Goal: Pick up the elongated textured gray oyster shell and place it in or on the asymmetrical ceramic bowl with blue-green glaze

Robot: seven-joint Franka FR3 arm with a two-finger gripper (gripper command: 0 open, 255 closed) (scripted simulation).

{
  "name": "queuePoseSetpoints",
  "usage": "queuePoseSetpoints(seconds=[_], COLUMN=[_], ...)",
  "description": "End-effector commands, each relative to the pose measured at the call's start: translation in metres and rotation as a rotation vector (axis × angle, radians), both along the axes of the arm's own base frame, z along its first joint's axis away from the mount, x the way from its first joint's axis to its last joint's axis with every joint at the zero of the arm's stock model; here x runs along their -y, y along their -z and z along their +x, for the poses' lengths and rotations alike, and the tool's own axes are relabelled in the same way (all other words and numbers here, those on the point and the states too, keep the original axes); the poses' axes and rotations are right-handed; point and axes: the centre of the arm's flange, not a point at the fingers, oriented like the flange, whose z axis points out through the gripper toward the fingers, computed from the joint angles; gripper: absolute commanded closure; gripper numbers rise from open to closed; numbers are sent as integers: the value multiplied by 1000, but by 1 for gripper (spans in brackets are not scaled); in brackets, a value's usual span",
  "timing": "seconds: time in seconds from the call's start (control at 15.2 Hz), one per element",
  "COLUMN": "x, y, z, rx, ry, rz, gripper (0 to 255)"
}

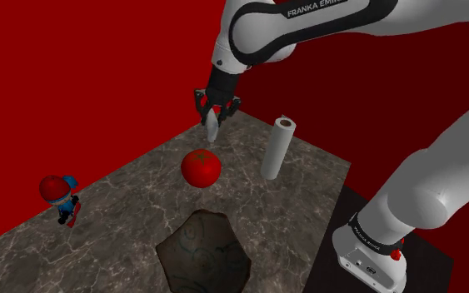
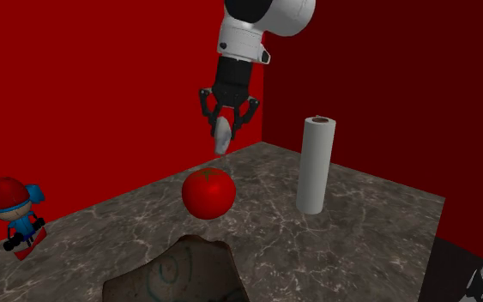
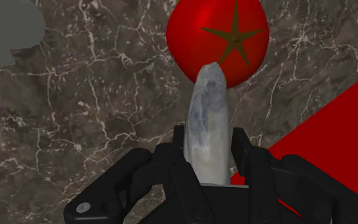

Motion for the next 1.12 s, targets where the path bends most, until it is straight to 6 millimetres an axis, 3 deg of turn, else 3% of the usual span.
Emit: queuePoseSetpoints(seconds=[0.0,1.06], x=[-13,-142], y=[-1,1], z=[-23,-191], rx=[0,0], ry=[1,1], rz=[0,0], gripper=[255,255])
